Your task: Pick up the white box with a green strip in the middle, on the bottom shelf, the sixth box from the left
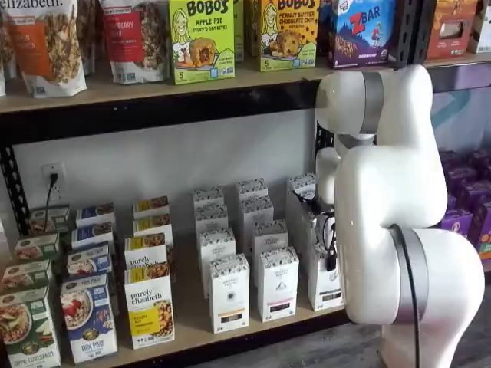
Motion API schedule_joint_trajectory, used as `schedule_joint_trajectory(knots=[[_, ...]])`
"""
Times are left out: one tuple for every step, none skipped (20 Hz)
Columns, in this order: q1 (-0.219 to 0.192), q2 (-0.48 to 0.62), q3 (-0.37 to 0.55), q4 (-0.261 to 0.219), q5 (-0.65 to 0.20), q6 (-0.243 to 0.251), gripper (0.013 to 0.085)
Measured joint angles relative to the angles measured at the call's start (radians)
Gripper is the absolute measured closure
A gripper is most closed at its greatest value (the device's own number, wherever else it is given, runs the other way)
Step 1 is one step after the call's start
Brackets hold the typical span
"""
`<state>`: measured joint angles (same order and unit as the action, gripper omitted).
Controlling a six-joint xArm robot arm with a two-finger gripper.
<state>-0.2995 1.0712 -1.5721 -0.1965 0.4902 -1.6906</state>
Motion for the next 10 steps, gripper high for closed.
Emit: schedule_joint_trajectory(knots=[[0.0, 0.0, 0.0, 0.0, 0.001, 0.0, 0.041], [0.0, -0.001, 0.002, 0.0, 0.002, 0.0, 0.041], [0.0, -0.003, 0.004, 0.001, 0.003, 0.0, 0.045], [0.001, -0.004, 0.005, 0.001, 0.004, -0.001, 0.045], [0.001, -0.005, 0.006, 0.002, 0.006, -0.001, 0.049], [0.001, -0.007, 0.008, 0.003, 0.007, -0.001, 0.049], [0.002, -0.01, 0.013, 0.004, 0.006, -0.002, 0.053], [0.002, -0.013, 0.018, 0.006, -0.001, -0.003, 0.053], [0.002, -0.016, 0.026, 0.006, -0.011, -0.003, 0.053], [0.001, -0.02, 0.033, 0.003, -0.018, -0.001, 0.053]])
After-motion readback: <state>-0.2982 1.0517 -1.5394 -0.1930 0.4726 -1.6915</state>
